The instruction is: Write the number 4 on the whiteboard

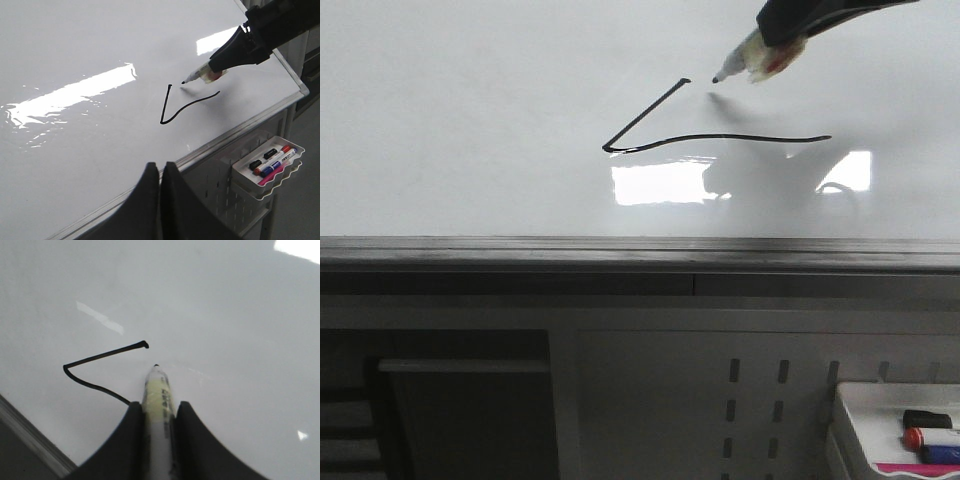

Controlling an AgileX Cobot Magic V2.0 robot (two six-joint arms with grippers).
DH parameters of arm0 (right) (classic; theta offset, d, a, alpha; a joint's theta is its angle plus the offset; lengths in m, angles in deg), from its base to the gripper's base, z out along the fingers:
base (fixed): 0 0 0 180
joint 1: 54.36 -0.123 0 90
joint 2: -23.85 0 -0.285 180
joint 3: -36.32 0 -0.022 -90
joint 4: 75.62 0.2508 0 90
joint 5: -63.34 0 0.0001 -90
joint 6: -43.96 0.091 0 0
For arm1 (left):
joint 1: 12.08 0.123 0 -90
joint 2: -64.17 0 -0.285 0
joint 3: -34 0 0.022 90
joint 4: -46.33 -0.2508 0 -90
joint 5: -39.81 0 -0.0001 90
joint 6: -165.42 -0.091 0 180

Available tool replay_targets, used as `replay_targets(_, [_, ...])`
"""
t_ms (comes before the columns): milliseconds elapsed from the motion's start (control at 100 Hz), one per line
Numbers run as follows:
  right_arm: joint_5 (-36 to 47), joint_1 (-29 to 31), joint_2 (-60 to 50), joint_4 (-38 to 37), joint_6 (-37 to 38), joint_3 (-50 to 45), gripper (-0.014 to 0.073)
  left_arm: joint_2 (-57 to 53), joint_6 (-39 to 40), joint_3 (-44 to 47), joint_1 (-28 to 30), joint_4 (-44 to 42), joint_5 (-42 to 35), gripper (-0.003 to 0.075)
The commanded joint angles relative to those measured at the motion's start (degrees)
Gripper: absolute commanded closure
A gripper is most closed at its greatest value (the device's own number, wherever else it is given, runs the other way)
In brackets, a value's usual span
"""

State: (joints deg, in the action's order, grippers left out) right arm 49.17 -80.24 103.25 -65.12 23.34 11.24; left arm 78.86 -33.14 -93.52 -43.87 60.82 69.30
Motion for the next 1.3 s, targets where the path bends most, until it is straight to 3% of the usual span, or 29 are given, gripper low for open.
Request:
replay_targets(0, [5.9,0.1,-0.3,0.1,-0.1,2.0,0.0638,0.6,0.5,-1.3,0.1,1.2,-4.7,0.0741])
replay_targets(260, [3.3,0.5,1.4,0.1,-0.1,2.2,0.0638,0.6,0.5,-1.3,0.1,1.2,-4.7,0.0741])
replay_targets(530, [-8.8,-2.2,1.5,2.7,-0.1,0.1,0.0638,0.6,0.5,-1.3,0.1,1.2,-4.7,0.0741])
replay_targets(680, [-6.9,-6.4,1.5,3.0,-0.1,-3.7,0.0638,0.6,0.5,-1.3,0.1,1.2,-4.7,0.0741])
replay_targets(1030, [-1.8,-8.4,-1.7,3.0,-0.1,-4.1,0.0638,0.6,0.5,-1.3,0.1,1.3,-4.4,0.0736])
replay_targets(1100, [-0.2,-10.4,-4.8,3.0,-1.2,-4.1,0.0638,0.8,0.5,-1.3,0.1,1.3,-4.0,0.0690])
replay_targets(1220, [-2.0,-14.5,-9.1,2.2,-2.2,-4.1,0.0638,4.2,0.5,-1.3,0.1,1.5,-3.7,0.0481])
replay_targets(1290, [-5.2,-17.2,-10.0,2.1,-5.2,-4.1,0.0638,8.2,0.5,-1.8,0.1,1.5,-3.6,0.0408])
